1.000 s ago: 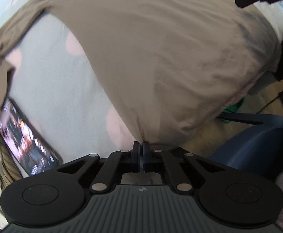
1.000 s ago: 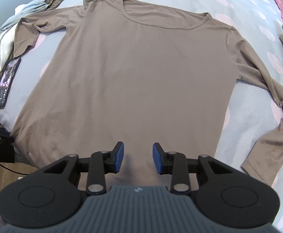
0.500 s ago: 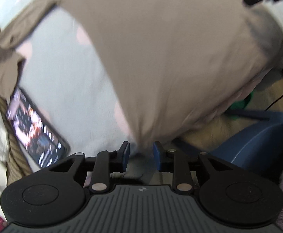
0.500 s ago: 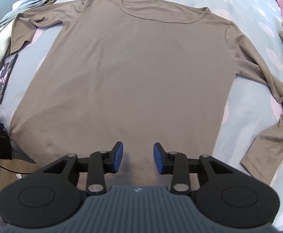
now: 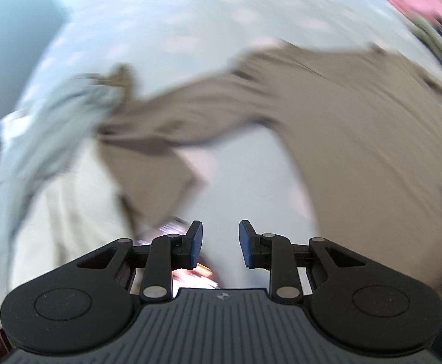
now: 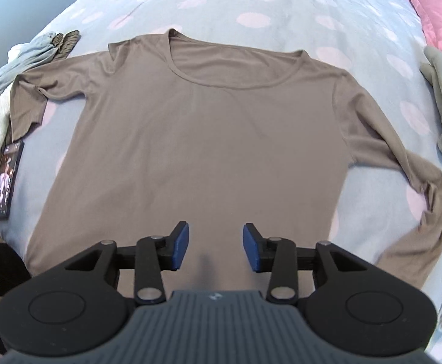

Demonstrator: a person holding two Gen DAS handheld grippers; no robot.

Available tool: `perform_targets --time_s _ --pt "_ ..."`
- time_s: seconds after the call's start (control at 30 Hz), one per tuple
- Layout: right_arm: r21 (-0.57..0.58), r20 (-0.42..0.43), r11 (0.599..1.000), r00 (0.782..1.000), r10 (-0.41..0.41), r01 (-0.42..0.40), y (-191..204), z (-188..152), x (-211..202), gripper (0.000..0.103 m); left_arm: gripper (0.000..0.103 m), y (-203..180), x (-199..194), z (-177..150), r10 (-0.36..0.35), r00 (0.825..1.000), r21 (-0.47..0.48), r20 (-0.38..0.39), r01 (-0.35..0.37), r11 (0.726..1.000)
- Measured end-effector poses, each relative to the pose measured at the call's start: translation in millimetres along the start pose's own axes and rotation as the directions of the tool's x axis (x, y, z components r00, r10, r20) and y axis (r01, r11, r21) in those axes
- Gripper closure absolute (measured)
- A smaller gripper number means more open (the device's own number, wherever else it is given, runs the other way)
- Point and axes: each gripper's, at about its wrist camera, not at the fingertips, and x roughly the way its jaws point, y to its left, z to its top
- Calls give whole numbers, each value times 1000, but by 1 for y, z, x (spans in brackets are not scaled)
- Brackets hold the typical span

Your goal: Fold clothes

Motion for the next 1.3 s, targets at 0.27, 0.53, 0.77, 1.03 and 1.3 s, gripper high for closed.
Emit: perform_targets --time_s 0.27,0.53,0.77,1.03,1.3 --pt "-23 -20 999 999 45 -46 29 36 32 59 80 79 53 17 -14 1000 -272 -16 9 962" --pt "-73 -46 996 997 57 -60 53 54 65 59 80 89 100 15 18 987 -284 -162 -65 957" --pt "-102 -94 993 994 56 -65 63 61 90 59 103 89 100 14 -4 990 -276 -144 -36 961" --pt "-119 -65 991 996 54 -62 71 66 91 59 103 56 41 30 -119 993 -136 -8 117 984" --pt "-160 25 976 988 153 -147 93 70 64 59 103 -1 -2 52 -274 960 42 61 271 962"
